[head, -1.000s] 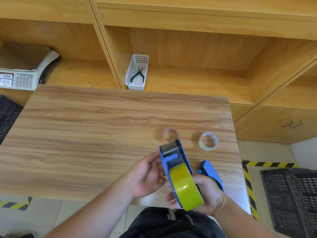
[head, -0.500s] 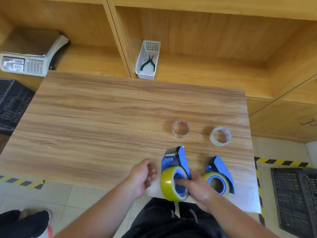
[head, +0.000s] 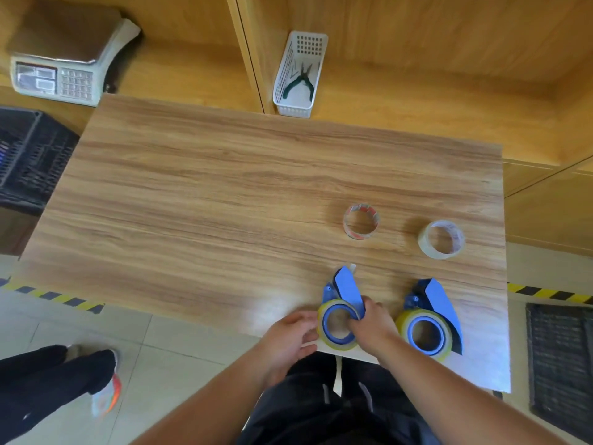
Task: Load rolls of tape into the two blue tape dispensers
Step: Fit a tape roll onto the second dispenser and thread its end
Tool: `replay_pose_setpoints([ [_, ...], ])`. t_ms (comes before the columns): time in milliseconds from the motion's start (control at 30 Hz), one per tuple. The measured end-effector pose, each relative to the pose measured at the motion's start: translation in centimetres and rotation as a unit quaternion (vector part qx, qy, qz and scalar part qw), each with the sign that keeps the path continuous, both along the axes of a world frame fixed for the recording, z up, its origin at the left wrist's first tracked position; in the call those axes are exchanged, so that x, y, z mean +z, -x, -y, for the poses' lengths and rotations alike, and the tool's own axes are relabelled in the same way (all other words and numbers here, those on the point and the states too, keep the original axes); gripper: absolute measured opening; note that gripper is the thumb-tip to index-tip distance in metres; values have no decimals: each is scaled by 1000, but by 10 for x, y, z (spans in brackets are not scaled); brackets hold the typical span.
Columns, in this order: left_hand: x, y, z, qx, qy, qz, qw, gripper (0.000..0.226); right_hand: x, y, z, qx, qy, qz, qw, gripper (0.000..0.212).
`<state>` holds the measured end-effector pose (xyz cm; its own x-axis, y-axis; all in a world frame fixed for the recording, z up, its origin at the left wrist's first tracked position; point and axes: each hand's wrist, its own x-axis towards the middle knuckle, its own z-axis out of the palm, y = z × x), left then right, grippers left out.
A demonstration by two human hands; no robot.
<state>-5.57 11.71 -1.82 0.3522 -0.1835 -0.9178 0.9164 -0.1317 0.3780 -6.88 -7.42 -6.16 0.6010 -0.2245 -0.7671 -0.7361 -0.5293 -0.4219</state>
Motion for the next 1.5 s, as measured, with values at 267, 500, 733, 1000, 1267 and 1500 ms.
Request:
replay_pose_setpoints([
  [267, -17, -5, -8, -16, 23, 3, 1000, 26, -22, -3, -10, 17, 25, -7, 1000, 41],
  [500, -30, -5, -7, -16, 10, 5, 1000, 24, -29, -2, -16, 25, 37, -4, 999, 54],
  [733, -38, -2, -6, -11, -6, 13, 1000, 23, -29, -4, -15, 29, 22, -24, 999, 63],
  [1000, -31, -2, 19, -172, -201, 194, 945, 20, 2, -2, 17, 29, 16, 49, 998, 67],
  [1267, -22, 10, 107, -307, -157, 332, 878, 33, 24, 38, 140, -92, 148, 121, 977, 64],
  [1500, -37, 5, 170, -407, -168, 262, 858, 55, 17, 61, 186, -114, 59, -7, 992, 75],
])
